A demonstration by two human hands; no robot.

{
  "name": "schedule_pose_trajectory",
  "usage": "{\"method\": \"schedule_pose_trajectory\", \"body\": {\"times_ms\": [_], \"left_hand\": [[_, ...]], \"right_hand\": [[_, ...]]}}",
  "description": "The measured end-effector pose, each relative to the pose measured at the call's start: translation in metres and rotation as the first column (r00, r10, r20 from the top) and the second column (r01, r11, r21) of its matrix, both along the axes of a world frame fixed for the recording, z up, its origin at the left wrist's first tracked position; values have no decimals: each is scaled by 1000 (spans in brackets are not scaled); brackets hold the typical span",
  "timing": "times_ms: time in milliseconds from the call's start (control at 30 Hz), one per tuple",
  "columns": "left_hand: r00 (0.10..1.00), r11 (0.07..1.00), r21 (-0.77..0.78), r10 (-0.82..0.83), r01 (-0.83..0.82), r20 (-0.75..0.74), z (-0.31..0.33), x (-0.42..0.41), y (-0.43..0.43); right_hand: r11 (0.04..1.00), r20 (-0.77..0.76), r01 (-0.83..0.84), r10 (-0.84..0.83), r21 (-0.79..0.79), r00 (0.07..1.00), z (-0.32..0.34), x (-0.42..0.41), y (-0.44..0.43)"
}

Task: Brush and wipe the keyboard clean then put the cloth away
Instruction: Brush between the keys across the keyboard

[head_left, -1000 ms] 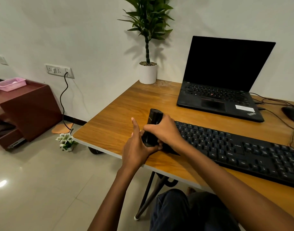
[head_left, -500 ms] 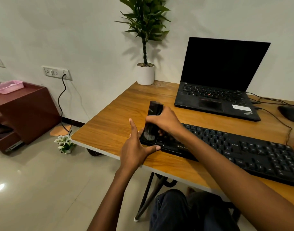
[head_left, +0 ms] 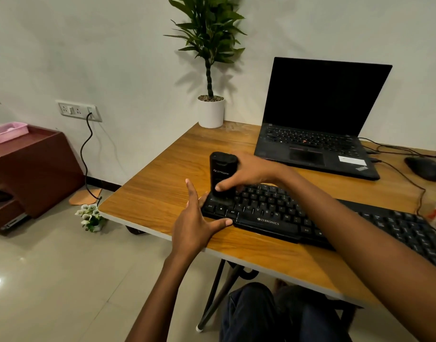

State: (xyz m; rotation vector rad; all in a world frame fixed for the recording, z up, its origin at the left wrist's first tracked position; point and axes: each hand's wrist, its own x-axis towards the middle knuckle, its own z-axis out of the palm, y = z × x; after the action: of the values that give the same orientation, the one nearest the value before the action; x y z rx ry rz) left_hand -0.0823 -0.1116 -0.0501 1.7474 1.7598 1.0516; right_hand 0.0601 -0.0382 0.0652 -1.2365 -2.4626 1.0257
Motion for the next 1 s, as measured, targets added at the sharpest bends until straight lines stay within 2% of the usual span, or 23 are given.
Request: {"method": "schedule_pose_trajectory", "body": {"times_ms": [67,133,300,333,500,633,833,1000], "left_hand": [[1000,1000,-10,6,-6,4,0,0,-1],[1000,1000,-12,-5,5,3,1,0,-1],[1000,1000,1,-9,9,-13,0,0,-1],[1000,1000,-3,-7,7,-21,-1,-1,-1],[999,998,-62,-24,21,-37,4,2,-5],[999,998,-59,4,-7,-45,5,5,-6],[999,999,-41,13,-15,-41,3,3,-5],[999,999,-26,20,-21,-38,2,3,-5]], "right_hand": [[1000,-112,9,-8,10,994,-12,-6,-5],[1000,-129,5,-7,-21,992,-23,5,-11],[994,122,-42,55,-106,991,-5,50,-7],[993,134,-38,53,-112,990,0,51,-4],[997,-122,43,-50,-62,991,-7,18,2],[995,-190,92,-96,-28,977,-21,7,-5],[986,-74,164,-167,-38,983,-15,74,-33],[981,110,194,-191,-19,975,4,102,-36]]}}
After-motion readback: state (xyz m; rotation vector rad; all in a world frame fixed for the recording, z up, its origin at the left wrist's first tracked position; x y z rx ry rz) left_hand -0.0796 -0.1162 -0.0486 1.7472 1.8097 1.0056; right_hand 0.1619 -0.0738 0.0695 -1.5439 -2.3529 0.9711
